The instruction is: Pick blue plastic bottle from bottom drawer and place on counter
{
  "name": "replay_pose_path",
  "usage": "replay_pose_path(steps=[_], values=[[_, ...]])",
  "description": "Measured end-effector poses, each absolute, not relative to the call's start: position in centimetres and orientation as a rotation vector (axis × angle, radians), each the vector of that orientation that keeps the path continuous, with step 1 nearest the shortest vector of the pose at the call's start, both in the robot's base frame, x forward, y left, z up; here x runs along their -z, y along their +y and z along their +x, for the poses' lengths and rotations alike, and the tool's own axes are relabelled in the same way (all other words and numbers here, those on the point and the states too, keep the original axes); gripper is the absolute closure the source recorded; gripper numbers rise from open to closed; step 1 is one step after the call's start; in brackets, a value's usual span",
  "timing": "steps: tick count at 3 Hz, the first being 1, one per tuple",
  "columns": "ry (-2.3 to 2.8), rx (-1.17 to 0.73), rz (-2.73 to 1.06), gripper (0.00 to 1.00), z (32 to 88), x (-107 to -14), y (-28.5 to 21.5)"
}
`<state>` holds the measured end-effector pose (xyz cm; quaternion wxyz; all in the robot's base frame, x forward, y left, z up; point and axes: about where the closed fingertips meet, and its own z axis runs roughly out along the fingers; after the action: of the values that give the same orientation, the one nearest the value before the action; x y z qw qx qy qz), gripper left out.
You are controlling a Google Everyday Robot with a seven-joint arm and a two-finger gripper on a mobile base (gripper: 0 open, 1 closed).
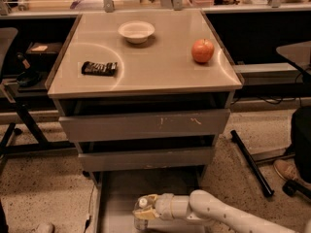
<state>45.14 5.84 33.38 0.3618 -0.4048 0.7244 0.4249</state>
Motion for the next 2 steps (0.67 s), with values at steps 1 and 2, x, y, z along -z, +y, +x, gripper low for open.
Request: replay_pose_path(steps=[1,2], values=[[1.794,-1.051,-0.976,1.0,45.6,-39.9,4.7],[1.757,-0.97,-0.987,1.0,46.2,-45.8,3.7]])
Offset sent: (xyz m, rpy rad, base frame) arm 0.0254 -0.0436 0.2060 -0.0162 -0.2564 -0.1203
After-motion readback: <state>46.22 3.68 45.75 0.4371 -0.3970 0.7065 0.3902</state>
